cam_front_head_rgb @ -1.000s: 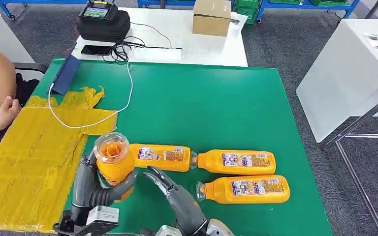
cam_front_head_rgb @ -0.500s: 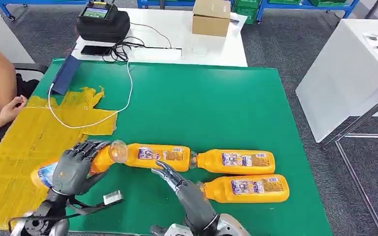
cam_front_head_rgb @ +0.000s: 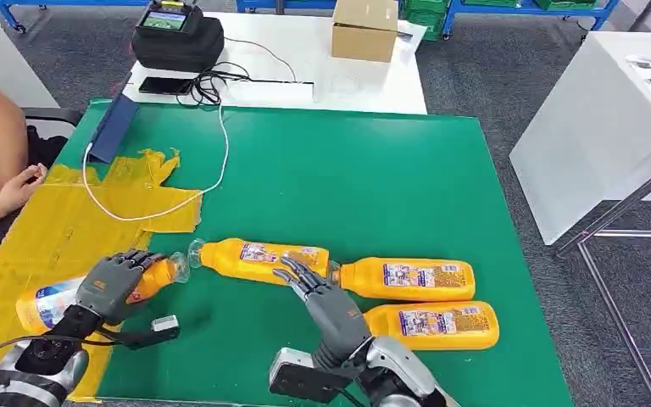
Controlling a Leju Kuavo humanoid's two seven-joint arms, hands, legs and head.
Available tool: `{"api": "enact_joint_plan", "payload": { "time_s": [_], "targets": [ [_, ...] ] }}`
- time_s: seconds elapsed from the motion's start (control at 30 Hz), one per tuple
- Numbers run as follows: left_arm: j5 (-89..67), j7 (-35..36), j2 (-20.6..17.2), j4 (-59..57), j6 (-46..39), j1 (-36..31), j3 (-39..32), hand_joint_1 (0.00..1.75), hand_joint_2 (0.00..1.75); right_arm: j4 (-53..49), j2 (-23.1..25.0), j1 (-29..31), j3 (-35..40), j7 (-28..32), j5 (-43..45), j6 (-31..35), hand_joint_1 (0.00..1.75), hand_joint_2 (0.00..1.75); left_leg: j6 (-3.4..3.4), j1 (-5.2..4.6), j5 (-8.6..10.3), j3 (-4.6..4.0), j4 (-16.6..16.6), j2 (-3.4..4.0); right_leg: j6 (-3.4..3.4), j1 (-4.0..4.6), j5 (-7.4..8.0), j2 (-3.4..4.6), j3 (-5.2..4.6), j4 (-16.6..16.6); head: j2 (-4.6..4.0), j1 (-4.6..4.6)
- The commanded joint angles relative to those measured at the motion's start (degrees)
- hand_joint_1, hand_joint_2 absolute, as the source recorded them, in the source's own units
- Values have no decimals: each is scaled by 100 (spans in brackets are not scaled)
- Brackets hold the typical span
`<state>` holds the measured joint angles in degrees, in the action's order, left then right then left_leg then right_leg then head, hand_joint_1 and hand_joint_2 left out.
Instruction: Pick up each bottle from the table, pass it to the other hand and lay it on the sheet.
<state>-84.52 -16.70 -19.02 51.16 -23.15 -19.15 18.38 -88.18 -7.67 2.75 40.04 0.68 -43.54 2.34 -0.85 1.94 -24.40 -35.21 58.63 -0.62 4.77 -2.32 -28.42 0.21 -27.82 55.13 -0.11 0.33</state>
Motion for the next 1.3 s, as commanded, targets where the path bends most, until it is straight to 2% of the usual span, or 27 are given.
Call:
{"api": "enact_joint_plan", "payload": {
  "time_s": [0.03, 0.23, 0.3, 0.33, 0.4, 0.5, 0.63, 0.73, 0.77, 0.83, 0.93, 1.07, 1.2, 1.3],
  "targets": [
    [656, -570, 235, -1013, 394, -883, 524, 0, 175, 1820, 197, 943, -303, -61, -124, -299, 0, 175, 15, -1, 11, 13, -12, -4, -30, 5, 6, -12, 17, -12, 0, -2],
    [1562, -1213, 370, -851, 699, -1036, 411, 0, 175, 2884, 471, 1551, -484, -93, -474, -277, 0, 175, 21, -3, 14, 12, -10, 0, -28, 4, 10, -9, 17, -12, 0, 0],
    [2265, -1874, 417, -777, 1104, -1061, 296, 0, 175, 3315, 569, 1852, -574, -51, -530, -298, 0, 175, 22, -5, 16, 12, -12, 6, -50, 3, 20, -7, 14, -9, 0, -2],
    [2667, -2121, 492, -750, 1444, -1094, 176, 0, 0, 3508, 613, 1984, -626, -57, -571, -287, 0, 175, 14, -2, 13, -1, -2, 7, -35, 3, 18, -2, 1, 0, 0, -2],
    [3715, -2330, 516, -318, 2172, -1045, 217, 0, 0, 4020, 765, 2309, -692, -64, -727, -254, 0, 175, 18, -5, 15, 2, -5, 7, -43, 2, 19, -4, 4, 0, 0, -2],
    [4536, -2330, 544, -35, 2632, -1063, 303, 0, 0, 4417, 937, 2586, -755, -62, -871, -196, 0, 175, 13, -1, 14, -7, 3, 1, -31, 3, 16, -8, -3, 6, 0, -2],
    [4544, -2330, 544, -44, 2637, -1078, 303, 0, 0, 4420, 967, 2620, -762, -63, -864, -207, 0, 175, 16, -1, 15, -5, 2, 4, -32, 4, 15, -5, -2, 7, 0, -2],
    [5625, -2330, 557, 389, 3078, -992, 364, 0, 0, 4695, 1130, 2796, -787, -95, -954, -229, 0, 175, 24, -6, 17, 9, -6, 2, -50, 3, 13, -11, 13, 1, 0, -2],
    [6123, -2330, 659, 528, 3432, -990, 285, 0, 0, 4954, 1289, 2969, -794, -120, -1012, -263, 0, 175, 17, -3, 14, -5, 3, 4, -34, 2, 14, -6, -4, 9, 0, -2],
    [6474, -2330, 844, 655, 3754, -983, 105, 0, 0, 5221, 1483, 3123, -826, -124, -1010, -327, 0, 175, 21, -2, 14, -5, 5, 10, -43, 4, 14, -2, -5, 13, 0, -2],
    [6387, -2330, 1058, 722, 3862, -997, -93, 0, 0, 5496, 1728, 3205, -819, -81, -964, -422, 0, 175, 18, -3, 17, -6, 3, 6, -35, 2, 16, -5, -4, 11, 0, -2],
    [6363, -2330, 1058, 819, 3935, -958, -153, 0, 0, 5550, 1751, 3197, -825, -1, -912, -464, 0, 175, 17, -3, 15, -2, 0, 8, -34, 2, 15, -2, 0, 8, 0, -2],
    [6136, -2330, 1172, 697, 3856, -992, -237, 0, 0, 5774, 1919, 3151, -707, 75, -837, -799, 0, 175, 21, -4, 14, 8, -4, 4, -46, 3, 12, -7, 13, 4, 0, -2],
    [6117, -2330, 1293, 574, 3934, -1062, -311, 0, 0, 6049, 1973, 3175, -530, 49, -887, -1009, 0, 175, 14, -1, 14, -1, 0, 5, -29, 3, 15, -4, 2, 7, 0, -2]
  ]
}}
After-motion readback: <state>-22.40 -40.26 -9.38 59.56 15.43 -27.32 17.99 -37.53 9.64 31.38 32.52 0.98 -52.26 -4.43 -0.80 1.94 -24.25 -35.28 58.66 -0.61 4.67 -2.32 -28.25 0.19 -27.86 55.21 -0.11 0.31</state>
